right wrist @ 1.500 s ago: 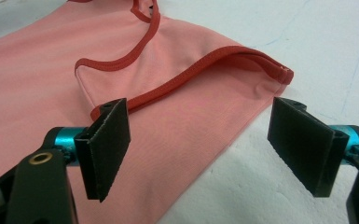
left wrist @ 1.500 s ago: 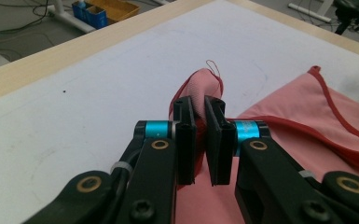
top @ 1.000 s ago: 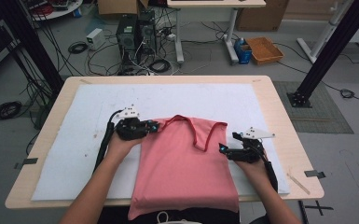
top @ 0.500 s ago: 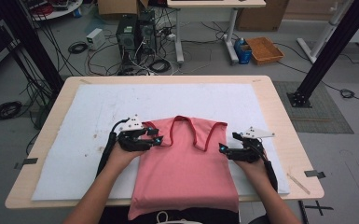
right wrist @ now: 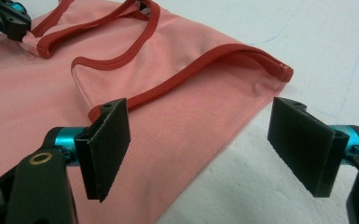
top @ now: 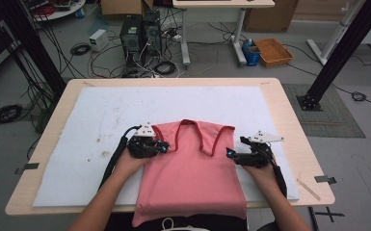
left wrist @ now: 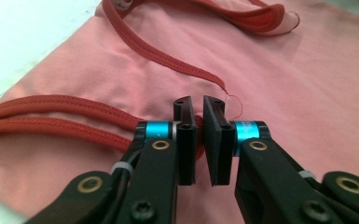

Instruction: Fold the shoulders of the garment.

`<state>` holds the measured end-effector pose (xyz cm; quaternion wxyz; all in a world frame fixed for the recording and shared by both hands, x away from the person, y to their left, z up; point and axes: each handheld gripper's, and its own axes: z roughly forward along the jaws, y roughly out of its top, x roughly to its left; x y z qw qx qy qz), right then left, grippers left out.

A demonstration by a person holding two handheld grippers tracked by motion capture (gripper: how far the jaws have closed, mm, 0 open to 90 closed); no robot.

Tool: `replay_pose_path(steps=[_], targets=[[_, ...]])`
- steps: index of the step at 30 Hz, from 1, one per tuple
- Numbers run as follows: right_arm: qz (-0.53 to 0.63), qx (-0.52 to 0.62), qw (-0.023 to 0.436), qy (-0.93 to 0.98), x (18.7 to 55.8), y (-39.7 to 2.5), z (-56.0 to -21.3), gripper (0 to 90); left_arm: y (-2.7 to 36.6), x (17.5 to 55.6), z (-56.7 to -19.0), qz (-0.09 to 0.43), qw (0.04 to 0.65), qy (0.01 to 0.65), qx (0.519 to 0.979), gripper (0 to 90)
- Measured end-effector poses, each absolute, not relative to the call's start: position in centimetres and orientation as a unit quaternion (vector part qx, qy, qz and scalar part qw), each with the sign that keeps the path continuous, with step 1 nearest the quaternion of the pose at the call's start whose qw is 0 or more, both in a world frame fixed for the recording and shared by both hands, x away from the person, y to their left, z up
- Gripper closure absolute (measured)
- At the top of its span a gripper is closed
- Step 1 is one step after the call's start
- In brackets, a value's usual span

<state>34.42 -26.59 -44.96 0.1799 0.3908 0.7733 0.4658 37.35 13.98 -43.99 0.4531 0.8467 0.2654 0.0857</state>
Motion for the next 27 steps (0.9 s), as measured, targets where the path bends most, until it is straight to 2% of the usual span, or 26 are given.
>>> replay_pose_path(steps=[7,17,19,22,25,27], targets=[[0.466,0.391,0.180,0.773,34.4,-26.6,-45.0,20.8,15.8,35.7,-43.4,0.088,0.469,0.271,0.836,84.3],[0.464,0.395,0.178,0.772,34.5,-26.6,-45.0,20.8,15.8,35.0,-44.7,0.084,0.436,0.275,0.853,81.7],[0.464,0.395,0.178,0.772,34.5,-26.6,-45.0,20.8,15.8,35.0,-44.4,0.087,0.447,0.265,0.850,74.5],[0.464,0.395,0.179,0.772,34.4,-26.6,-44.9,20.8,15.9,35.0,-43.9,0.091,0.488,0.256,0.830,45.4],[0.467,0.394,0.180,0.771,34.5,-26.7,-45.0,20.8,16.0,34.9,-43.2,0.090,0.514,0.249,0.816,35.2],[0.465,0.397,0.178,0.771,34.5,-26.7,-45.0,20.8,16.1,34.9,-43.1,0.093,0.518,0.249,0.813,32.5]])
